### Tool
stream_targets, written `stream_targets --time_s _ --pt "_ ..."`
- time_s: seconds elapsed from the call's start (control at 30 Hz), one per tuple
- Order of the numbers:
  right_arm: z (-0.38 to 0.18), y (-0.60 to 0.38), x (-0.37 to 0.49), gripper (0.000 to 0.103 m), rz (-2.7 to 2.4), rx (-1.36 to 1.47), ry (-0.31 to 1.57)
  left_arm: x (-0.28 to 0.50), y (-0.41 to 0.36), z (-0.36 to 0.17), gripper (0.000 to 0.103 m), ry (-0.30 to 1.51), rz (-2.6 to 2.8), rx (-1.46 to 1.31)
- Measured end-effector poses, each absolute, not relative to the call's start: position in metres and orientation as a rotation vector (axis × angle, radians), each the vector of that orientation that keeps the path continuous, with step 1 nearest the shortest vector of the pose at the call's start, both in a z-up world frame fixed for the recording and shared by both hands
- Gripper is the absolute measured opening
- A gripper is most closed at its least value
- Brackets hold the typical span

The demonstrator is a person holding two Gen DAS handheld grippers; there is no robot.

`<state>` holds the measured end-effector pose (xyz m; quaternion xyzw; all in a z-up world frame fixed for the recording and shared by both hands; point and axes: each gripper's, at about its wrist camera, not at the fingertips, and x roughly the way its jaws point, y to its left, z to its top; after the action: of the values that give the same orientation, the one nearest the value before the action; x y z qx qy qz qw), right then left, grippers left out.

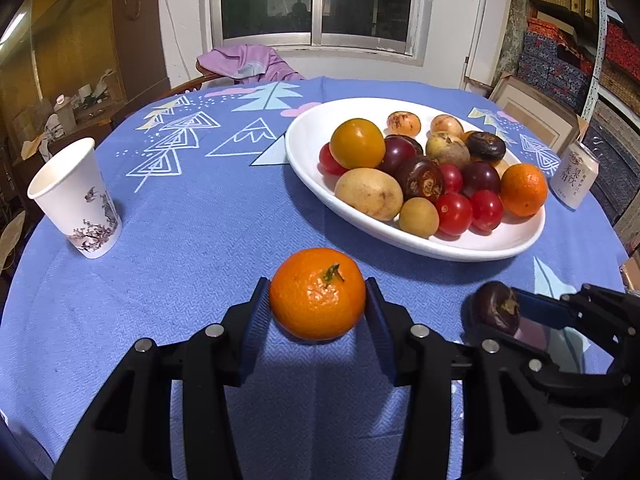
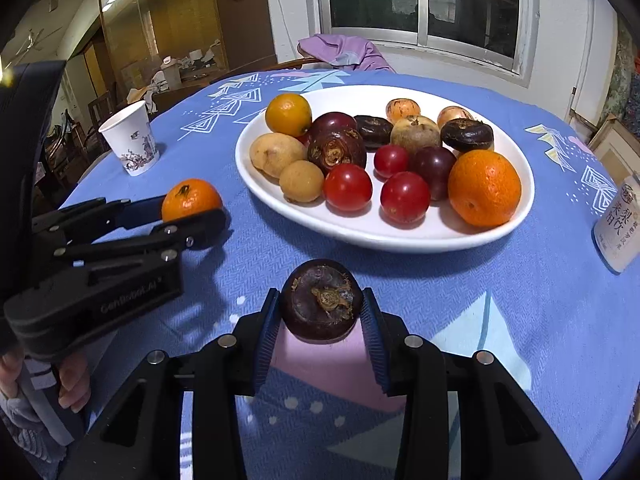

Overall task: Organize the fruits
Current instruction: 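Grasp the orange with the left tool while the right tool grasps the dark brown fruit, then carry the orange and dark brown fruit onto the white plate and open both tools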

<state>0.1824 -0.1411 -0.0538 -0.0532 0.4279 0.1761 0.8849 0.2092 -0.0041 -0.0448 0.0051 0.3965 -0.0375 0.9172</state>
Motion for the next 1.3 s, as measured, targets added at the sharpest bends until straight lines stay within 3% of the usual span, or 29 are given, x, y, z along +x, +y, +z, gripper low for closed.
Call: stream_targets --time_s 0.87,1.3 --pt "0.021 -0.232 0.122 0.041 0.341 0.135 0.649 0.143 -0.036 0.029 0.046 0.512 -0.028 0.135" --pt "0.09 -0.238 0.192 0.041 0.301 0.151 0.538 0.187 -0.072 0.084 0.046 0.492 -0.117 0.089"
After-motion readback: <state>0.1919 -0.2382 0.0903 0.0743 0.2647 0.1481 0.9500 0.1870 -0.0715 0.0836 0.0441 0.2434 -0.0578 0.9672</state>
